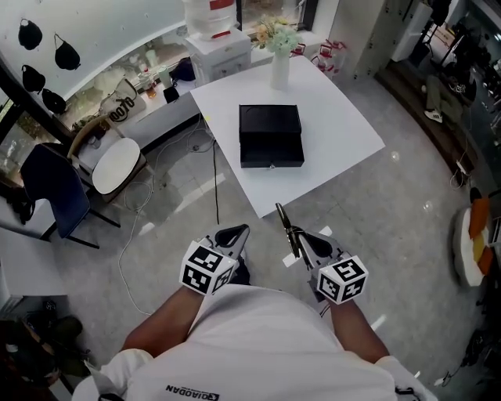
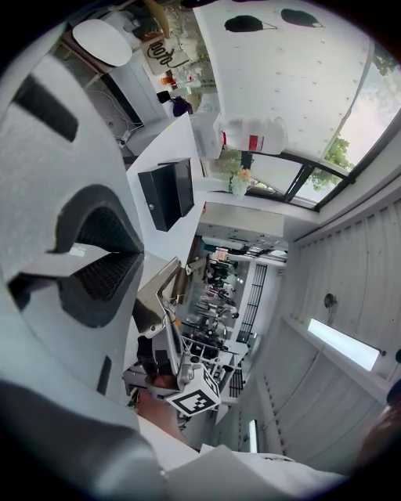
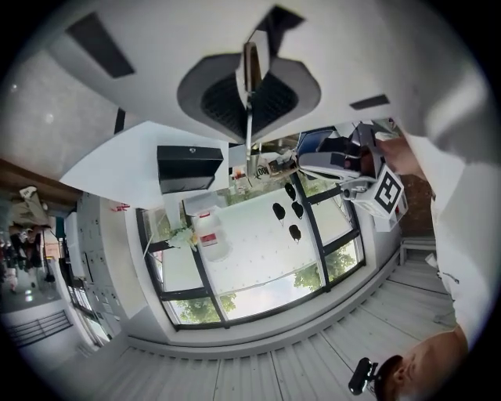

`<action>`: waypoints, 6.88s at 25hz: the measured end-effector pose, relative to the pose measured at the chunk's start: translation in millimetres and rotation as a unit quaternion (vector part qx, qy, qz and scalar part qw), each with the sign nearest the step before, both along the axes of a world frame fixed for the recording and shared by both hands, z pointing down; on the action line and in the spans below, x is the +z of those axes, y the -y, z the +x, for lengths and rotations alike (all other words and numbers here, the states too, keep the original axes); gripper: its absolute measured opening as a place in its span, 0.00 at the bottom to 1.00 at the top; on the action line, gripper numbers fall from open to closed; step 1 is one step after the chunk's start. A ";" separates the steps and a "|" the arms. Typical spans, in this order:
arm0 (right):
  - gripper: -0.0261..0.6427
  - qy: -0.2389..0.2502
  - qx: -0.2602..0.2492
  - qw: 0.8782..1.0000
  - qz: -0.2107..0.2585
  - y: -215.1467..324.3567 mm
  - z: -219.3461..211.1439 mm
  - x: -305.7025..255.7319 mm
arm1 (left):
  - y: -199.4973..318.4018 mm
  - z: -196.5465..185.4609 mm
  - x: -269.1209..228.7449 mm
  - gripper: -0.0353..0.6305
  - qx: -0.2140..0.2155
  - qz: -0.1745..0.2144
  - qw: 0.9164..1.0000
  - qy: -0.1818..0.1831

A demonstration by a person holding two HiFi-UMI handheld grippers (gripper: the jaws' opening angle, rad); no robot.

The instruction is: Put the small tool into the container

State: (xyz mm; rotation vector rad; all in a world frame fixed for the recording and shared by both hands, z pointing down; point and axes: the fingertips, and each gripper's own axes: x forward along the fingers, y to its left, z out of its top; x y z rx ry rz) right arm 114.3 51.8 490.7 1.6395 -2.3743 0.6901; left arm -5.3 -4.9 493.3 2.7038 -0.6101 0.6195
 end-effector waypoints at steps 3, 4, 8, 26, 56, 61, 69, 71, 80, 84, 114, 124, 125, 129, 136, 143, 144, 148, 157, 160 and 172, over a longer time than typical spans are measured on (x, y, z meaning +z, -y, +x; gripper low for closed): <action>0.05 -0.017 -0.001 1.000 0.007 41.7 1.4 -8.1 | 38.9 1.2 -3.7 0.07 0.002 0.001 1.000 -0.001; 0.05 -0.022 -0.001 1.000 0.009 54.3 2.2 -10.6 | 51.1 2.6 -5.5 0.07 0.004 0.001 1.000 -0.003; 0.05 -0.045 0.004 0.999 0.006 96.0 4.0 -13.7 | 93.4 5.8 -13.1 0.07 0.018 0.008 1.000 -0.010; 0.05 -0.083 0.007 0.996 -0.012 203.0 21.3 5.1 | 191.2 9.5 19.6 0.07 0.029 -0.014 0.999 0.006; 0.05 -0.274 -0.239 0.931 -0.029 278.8 55.8 47.6 | 212.5 20.9 24.7 0.07 -0.130 -0.049 0.990 0.020; 0.06 -0.365 -0.297 0.882 -0.022 291.7 51.0 69.2 | 213.1 11.1 26.5 0.07 -0.141 -0.053 0.988 0.022; 0.06 -0.429 -0.345 0.835 -0.013 330.6 41.3 108.9 | 211.0 -11.0 31.5 0.07 -0.168 -0.064 0.983 0.028; 0.06 -0.441 -0.355 0.824 -0.014 339.3 39.2 121.4 | 210.1 -17.4 33.3 0.07 -0.177 -0.067 0.982 0.029; 0.06 -0.457 -0.369 0.809 -0.022 367.2 32.8 155.2 | 204.5 -46.8 40.1 0.07 -0.221 -0.078 0.972 0.034; 0.06 -0.467 -0.367 0.804 -0.016 377.8 33.2 161.2 | 204.4 -50.4 40.8 0.07 -0.230 -0.080 0.969 0.035; 0.18 -0.470 -0.386 0.793 -0.042 358.4 28.7 192.6 | 210.3 -36.5 37.8 0.07 -0.193 -0.075 0.977 0.046; 0.20 -0.457 -0.379 0.803 -0.048 351.4 26.6 175.2 | 214.0 -29.7 34.6 0.07 -0.177 -0.069 0.981 0.039; 0.20 -0.456 -0.377 0.805 -0.046 349.0 26.9 171.4 | 215.3 -27.7 34.2 0.07 -0.175 -0.068 0.981 0.037; 0.19 -0.415 -0.345 0.841 -0.038 340.0 27.7 142.3 | 220.8 -15.3 29.4 0.07 -0.160 -0.058 0.985 0.028; 0.10 -0.305 -0.263 0.915 -0.034 311.8 30.8 82.6 | 231.3 11.6 18.3 0.07 -0.132 -0.039 0.990 0.012; 0.06 -0.205 -0.222 0.953 -0.017 269.3 25.3 40.7 | 226.2 46.2 0.9 0.07 -0.084 -0.013 0.996 0.002; 0.06 -0.196 -0.214 0.957 -0.014 265.7 25.7 34.5 | 225.1 49.6 -1.8 0.07 -0.078 -0.010 0.997 0.001; 0.06 -0.162 -0.178 0.971 -0.001 256.8 35.4 10.8 | 221.4 61.5 -11.3 0.07 -0.062 -0.001 0.998 -0.006; 0.05 0.023 -0.045 0.999 0.008 237.4 79.6 -37.7 | 208.7 82.7 -31.1 0.07 -0.038 0.007 0.999 -0.027; 0.05 0.029 -0.015 0.999 0.032 235.7 95.4 -43.8 | 212.2 82.8 -30.3 0.07 -0.040 0.009 0.999 -0.025; 0.05 0.012 -0.004 1.000 0.022 227.0 107.1 -27.1 | 218.9 78.6 -32.1 0.07 -0.056 0.015 0.998 -0.027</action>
